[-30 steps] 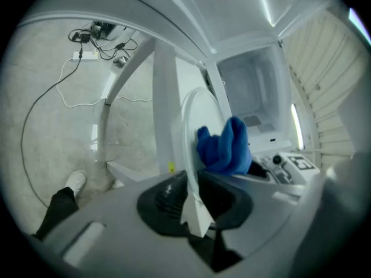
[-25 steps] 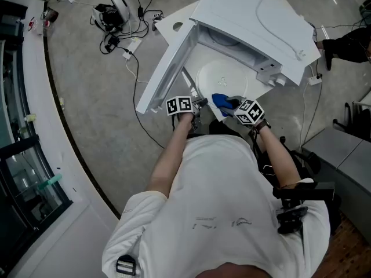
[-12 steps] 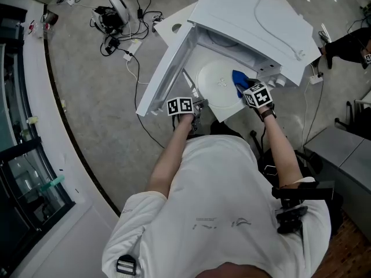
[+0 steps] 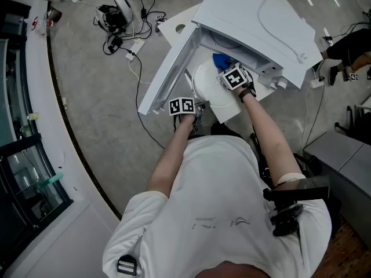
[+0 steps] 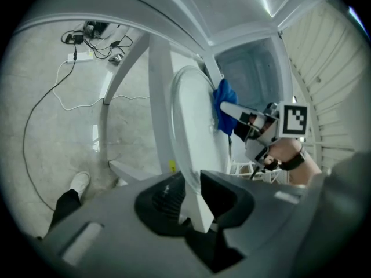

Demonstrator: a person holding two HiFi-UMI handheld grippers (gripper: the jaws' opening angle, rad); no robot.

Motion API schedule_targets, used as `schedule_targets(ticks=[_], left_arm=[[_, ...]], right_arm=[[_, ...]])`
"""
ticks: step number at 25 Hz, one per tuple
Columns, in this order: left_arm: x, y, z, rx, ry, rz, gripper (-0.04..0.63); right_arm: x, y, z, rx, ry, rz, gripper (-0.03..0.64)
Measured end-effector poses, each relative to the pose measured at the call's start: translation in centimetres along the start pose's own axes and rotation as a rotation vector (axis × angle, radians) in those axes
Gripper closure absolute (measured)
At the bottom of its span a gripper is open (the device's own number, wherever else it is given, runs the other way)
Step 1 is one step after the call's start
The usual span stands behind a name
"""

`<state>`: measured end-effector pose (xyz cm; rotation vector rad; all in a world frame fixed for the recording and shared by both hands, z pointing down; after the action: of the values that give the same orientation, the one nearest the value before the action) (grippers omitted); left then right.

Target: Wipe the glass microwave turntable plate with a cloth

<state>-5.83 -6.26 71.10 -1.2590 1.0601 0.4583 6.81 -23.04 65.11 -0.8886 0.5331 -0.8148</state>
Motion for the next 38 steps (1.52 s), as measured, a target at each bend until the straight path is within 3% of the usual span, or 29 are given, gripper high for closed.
schedule_targets(ticks=[11,15,19,25,29,32,38], left_arm=[[-0.3,0.4,-0.1,0.017,0.030,0.001,0.512],[-0.3,0.3,-0.1,0.020,0.048,-0.009,0.512],[-0.3,0.4,-0.1,0.020,0.042,-0.011,0.512],[-0.1,0.3,-0.2,-0.004,0.023,-0.010,0.518],[0.3,-0.1,-0.1,-0.022,0.017,-0.010,0.520],[0.5,-0.1,-0.1,-0.033,0.009,-0.018,0.518],[0.4,-0.2,-0.1,-0.041,0.011,-0.024,0.517]], right_arm=[[-7.7,-1.7,-3.8,0.058,0.180,-0.190,0.515],[-10.1,-1.6,-2.0,0.118,0.158,-0.326,0.515],[-11.9,0.2,1.3,0.118,0.194,-0.409,0.517],[-10.9,4.0,7.5,0.075,0.128,-0.307,0.518],[-6.9,4.4,10.2,0.033,-0.059,-0.171,0.518],[-4.0,4.2,9.8,0.015,-0.143,-0.069,0.518],[-0.7,1.9,4.9,0.005,-0.116,0.030,0.518]])
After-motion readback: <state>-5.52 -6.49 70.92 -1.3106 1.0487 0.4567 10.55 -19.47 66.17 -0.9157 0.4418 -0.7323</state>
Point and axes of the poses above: the fingertips, and each gripper's own axes: y backward along the fingers, x to its right, z out of its underside, the point moved 7 cm from there along y, backward along the fingers, and after that the axes turned 7 degrees about y, right-handed, at the moved point
